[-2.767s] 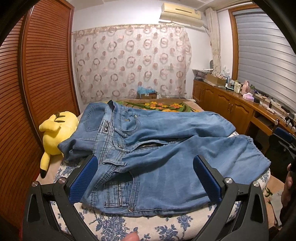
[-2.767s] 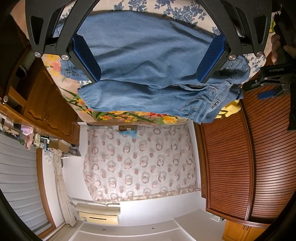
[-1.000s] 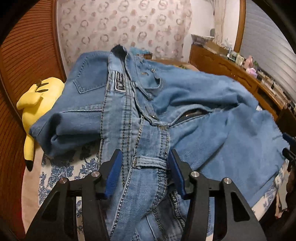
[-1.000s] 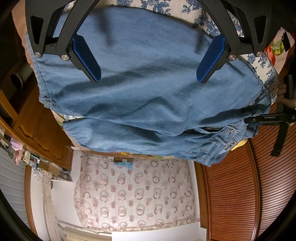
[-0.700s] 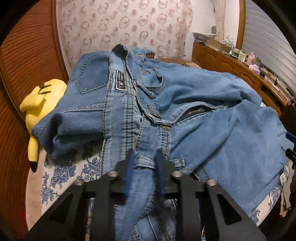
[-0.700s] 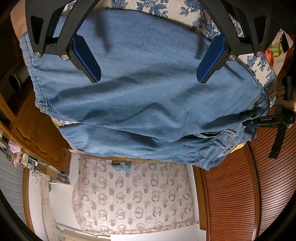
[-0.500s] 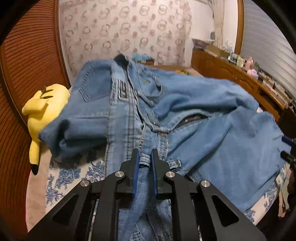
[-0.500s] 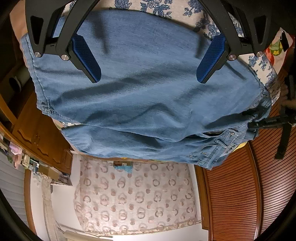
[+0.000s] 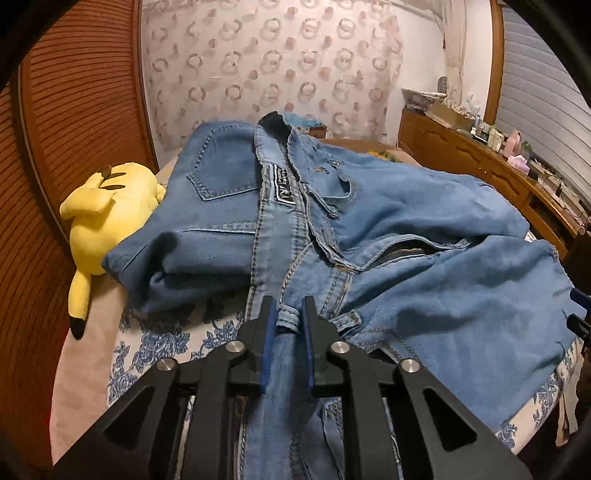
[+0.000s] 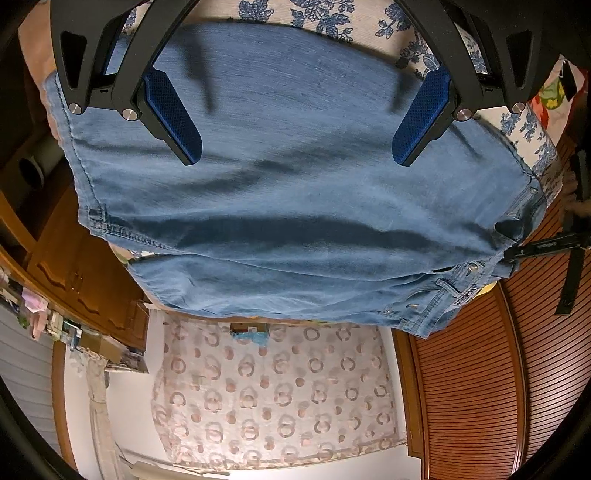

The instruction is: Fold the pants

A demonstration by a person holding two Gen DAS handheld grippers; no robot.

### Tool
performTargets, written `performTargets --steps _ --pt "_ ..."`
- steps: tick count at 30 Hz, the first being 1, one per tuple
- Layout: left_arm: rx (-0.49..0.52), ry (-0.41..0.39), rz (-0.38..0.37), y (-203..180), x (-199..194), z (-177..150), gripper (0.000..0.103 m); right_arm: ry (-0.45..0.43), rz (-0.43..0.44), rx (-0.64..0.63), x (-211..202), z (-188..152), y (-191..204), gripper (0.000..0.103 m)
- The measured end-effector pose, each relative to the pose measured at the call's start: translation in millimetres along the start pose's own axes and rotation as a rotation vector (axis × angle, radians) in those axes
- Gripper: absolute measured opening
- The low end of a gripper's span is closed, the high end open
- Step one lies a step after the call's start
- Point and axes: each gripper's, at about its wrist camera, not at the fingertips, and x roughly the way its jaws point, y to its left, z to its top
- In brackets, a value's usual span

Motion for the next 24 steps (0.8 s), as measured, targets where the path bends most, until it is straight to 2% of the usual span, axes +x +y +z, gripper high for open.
performTargets --steps 3,5,6,8,9,15,24 --pt "0.014 -0.004 0.010 -6 -7 -5 0.037 0.001 -0.005 0.003 -2 -1 -2 0.103" --pt "0.017 -0.018 0.012 -7 -13 -10 0.057 0.004 -0.008 0.006 -3 -3 -3 0.103" --pt "0.021 -0.025 0.011 -9 -16 -13 0.059 0.006 -0.011 0.007 -4 -3 -4 0.103" --pt "0.023 -0.026 0.009 -10 -19 -18 0.079 0.009 -0.016 0.011 -6 -4 -4 0.103" --pt "0.021 -0.028 0.011 -11 -21 -21 0.082 0.011 -0.017 0.013 -7 -4 -5 0.103" --pt "0.008 -0.017 0.015 -11 -24 -36 0.082 0.011 -0.028 0.017 -16 -4 -7 0.103" --pt "-0.008 0.043 0.047 -8 -7 -52 0.082 0.012 -0.071 0.028 -26 -9 -14 0.103"
